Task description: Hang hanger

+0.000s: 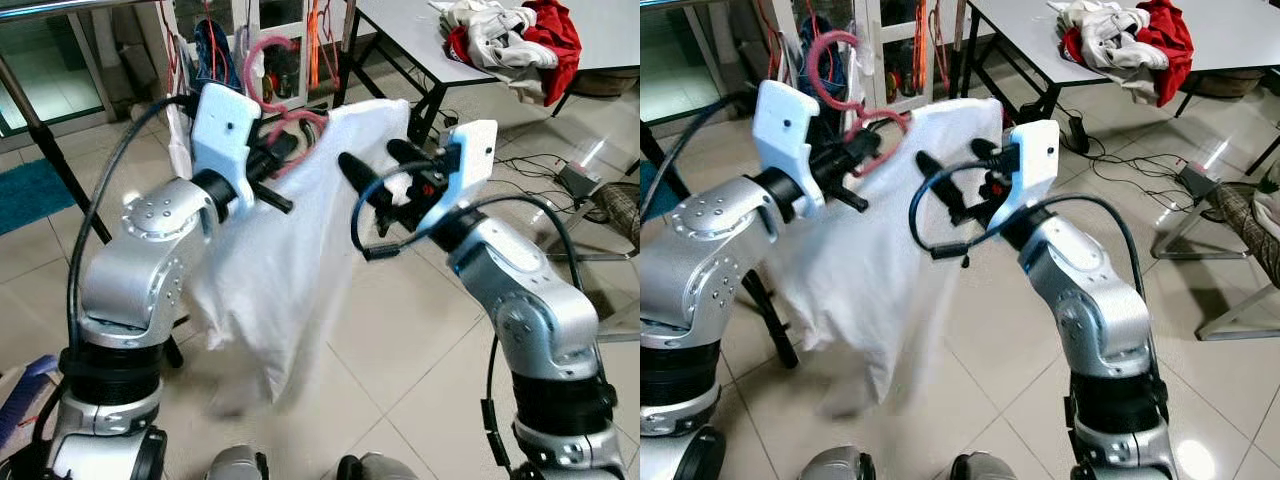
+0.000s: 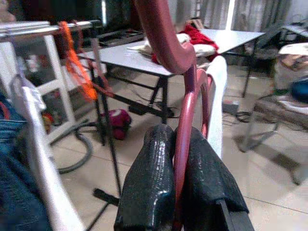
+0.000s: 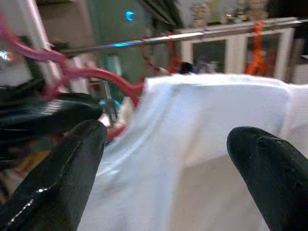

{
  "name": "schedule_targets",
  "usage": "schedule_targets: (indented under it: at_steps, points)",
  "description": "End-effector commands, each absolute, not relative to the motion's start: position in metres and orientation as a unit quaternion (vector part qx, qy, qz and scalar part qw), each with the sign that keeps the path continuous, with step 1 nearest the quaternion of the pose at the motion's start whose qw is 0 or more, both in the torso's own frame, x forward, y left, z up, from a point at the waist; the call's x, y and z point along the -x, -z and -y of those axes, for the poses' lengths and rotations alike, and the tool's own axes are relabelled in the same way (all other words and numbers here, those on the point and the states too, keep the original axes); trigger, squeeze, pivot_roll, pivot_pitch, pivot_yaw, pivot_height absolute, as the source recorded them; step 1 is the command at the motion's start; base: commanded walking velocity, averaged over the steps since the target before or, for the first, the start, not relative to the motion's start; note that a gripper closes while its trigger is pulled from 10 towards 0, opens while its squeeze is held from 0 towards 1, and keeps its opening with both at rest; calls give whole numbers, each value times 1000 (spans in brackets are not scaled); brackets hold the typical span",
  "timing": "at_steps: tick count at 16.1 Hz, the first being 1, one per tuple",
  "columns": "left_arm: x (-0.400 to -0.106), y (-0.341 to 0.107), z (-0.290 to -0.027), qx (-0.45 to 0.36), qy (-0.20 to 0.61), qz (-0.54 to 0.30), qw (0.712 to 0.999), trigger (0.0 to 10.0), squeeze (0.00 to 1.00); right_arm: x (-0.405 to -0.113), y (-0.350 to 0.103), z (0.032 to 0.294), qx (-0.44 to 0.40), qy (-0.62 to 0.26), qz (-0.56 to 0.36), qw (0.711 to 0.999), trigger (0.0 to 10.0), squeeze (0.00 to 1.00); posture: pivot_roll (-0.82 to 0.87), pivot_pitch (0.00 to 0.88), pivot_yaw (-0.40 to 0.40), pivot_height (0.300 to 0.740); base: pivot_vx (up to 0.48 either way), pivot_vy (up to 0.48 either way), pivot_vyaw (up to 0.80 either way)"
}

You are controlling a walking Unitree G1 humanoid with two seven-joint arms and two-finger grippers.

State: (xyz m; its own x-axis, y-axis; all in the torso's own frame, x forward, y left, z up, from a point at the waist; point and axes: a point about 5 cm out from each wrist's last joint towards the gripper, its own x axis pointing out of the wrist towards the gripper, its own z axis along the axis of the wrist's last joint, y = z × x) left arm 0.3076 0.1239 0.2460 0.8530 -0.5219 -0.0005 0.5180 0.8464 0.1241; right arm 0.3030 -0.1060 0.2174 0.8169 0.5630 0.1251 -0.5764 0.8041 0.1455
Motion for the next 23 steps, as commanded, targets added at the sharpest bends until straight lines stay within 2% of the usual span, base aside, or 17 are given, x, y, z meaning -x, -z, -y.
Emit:
schedule_targets:
  at_steps: [1,3,4,5,6,11,17,23]
  points:
    - [-302,-265,-115,-54,294,51,953,10000,0,-308,-218,107,-70,-277,43,957,10000,1000,-3,57,-77,740,0,0,0]
    - [-299,-265,-111,-50,306,49,949,10000,0,-312,-221,106,-80,-255,49,962,10000,1000,-2,58,-79,740,0,0,0]
    - [-297,-265,-108,-48,312,48,948,10000,0,-314,-222,106,-85,-246,50,964,10000,584,-2,57,-79,740,0,0,0]
    - [-296,-265,-107,-48,315,48,947,10000,0,-315,-222,105,-88,-241,51,965,10000,584,-2,57,-79,740,0,0,0]
    - [-296,-264,-105,-49,316,48,946,10000,0,-315,-223,103,-97,-245,51,963,10000,0,-2,57,-80,740,0,0,0]
    - [-300,-262,-109,-62,289,44,954,10000,0,-312,-231,94,-131,-271,66,951,10000,0,-5,60,-81,740,0,0,0]
    - [-284,-265,-96,-62,366,46,927,10000,0,-327,-226,105,-119,-202,61,970,10000,0,8,60,-82,740,0,0,0]
    - [-298,-267,-113,-60,298,44,952,10000,0,-328,-227,117,-129,-178,69,973,10000,0,1,57,-75,740,0,0,0]
